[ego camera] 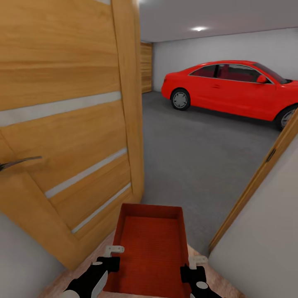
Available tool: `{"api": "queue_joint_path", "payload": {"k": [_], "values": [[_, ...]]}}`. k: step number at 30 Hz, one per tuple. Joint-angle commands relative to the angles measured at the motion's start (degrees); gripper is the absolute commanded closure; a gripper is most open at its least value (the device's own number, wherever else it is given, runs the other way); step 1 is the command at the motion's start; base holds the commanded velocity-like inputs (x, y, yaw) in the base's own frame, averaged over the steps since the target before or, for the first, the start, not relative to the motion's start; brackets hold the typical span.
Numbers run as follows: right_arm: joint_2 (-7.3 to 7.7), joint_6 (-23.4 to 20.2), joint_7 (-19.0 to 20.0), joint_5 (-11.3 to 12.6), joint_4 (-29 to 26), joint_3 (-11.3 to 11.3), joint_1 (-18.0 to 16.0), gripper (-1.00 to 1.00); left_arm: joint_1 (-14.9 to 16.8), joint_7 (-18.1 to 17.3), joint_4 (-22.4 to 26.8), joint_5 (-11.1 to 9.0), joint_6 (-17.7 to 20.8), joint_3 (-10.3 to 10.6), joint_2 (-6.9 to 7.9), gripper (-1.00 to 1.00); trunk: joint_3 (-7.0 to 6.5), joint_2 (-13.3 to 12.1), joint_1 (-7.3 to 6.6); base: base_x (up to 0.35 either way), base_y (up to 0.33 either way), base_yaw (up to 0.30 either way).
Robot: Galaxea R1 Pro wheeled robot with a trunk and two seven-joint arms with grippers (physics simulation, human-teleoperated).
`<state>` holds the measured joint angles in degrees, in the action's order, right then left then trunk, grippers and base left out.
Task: Move the two storage containers from the living room to the garage. In the garage, place one container on the floor and stack the other container on top of it (either order is fine).
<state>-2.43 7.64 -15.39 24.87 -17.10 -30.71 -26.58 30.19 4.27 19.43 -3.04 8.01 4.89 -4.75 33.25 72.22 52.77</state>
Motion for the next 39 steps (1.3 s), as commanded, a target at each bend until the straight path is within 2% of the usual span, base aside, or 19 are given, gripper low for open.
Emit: {"api": "queue_joint_path", "payload": {"k": [1, 34, 39], "values": [[0.23, 0.23, -0.25, 0.82, 2.95, -0.58, -0.05, 1.00, 0.04, 0.39, 0.27, -1.00, 0.33, 0.47, 0.10, 1.00, 0.05, 0.03, 0.03, 0.291, 0.230, -0.280], [0.23, 0.19, -0.25, 0.84, 2.95, -0.58, -0.05, 1.00, 0.04, 0.39, 0.25, -1.00, 0.25, 0.47, 0.10, 1.00, 0.05, 0.03, 0.03, 0.291, 0.229, -0.279], [0.23, 0.18, -0.25, 0.80, 2.95, -0.58, -0.05, 1.00, 0.04, 0.39, 0.25, -1.00, 0.19, 0.49, 0.10, 1.00, 0.05, 0.03, 0.03, 0.196, 0.130, -0.087]]}}
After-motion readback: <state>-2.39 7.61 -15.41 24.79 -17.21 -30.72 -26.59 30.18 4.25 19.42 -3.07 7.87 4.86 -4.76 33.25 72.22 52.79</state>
